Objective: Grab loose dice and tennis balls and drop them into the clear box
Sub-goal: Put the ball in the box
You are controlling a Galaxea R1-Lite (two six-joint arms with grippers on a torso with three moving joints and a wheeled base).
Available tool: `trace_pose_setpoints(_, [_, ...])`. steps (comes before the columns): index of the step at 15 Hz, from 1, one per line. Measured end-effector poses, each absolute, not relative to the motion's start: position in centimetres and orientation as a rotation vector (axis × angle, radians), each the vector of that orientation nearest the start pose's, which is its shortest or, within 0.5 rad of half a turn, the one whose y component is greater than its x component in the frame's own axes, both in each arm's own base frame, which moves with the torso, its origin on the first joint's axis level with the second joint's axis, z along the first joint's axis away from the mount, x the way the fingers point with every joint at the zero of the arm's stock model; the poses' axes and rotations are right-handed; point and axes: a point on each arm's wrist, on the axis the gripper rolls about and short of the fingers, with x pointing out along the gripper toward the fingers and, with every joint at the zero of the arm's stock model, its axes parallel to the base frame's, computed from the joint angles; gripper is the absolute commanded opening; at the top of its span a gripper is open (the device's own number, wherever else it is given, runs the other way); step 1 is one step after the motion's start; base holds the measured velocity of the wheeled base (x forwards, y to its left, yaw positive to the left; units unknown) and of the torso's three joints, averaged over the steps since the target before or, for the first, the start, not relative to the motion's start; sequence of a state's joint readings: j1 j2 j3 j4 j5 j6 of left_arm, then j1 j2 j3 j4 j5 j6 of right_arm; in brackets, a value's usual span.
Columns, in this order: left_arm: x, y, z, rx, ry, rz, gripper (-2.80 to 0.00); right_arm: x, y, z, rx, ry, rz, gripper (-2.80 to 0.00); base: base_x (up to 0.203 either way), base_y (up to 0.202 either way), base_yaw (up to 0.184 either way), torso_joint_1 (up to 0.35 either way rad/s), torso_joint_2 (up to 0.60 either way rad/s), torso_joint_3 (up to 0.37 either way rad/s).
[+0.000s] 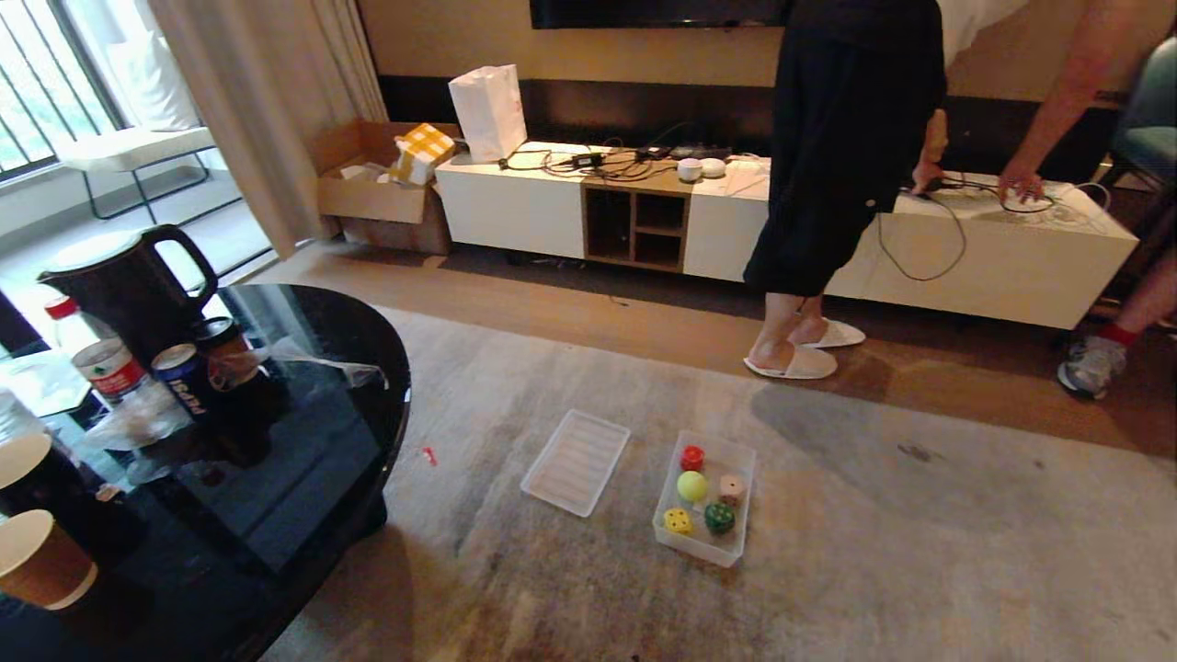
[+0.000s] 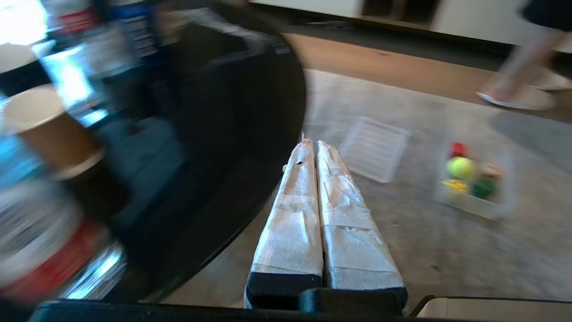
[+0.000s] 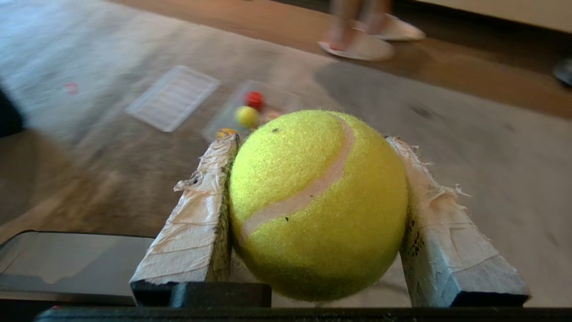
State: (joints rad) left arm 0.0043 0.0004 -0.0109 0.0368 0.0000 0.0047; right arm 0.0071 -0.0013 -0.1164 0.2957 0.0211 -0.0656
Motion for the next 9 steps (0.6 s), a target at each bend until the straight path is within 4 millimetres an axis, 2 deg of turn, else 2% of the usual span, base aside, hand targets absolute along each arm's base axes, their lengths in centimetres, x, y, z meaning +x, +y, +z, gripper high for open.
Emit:
trace_pose_setpoints(4, [-2.36, -0.01, 7.47, 0.006, 0.026, 0.004, -2.8, -3.45, 0.02, 7.69, -0.065, 0.178, 0.034, -2.8, 0.001, 0.008, -0.149, 0.002, 0.0, 0.003])
trace_pose_setpoints(9, [-2.36, -0.01, 7.48, 0.008, 0.026, 0.004, -2.8, -3.45, 0.02, 7.69, -0.064, 0.177, 0.034, -2.8, 0.0, 0.001, -0.015, 0.0, 0.0, 0.0])
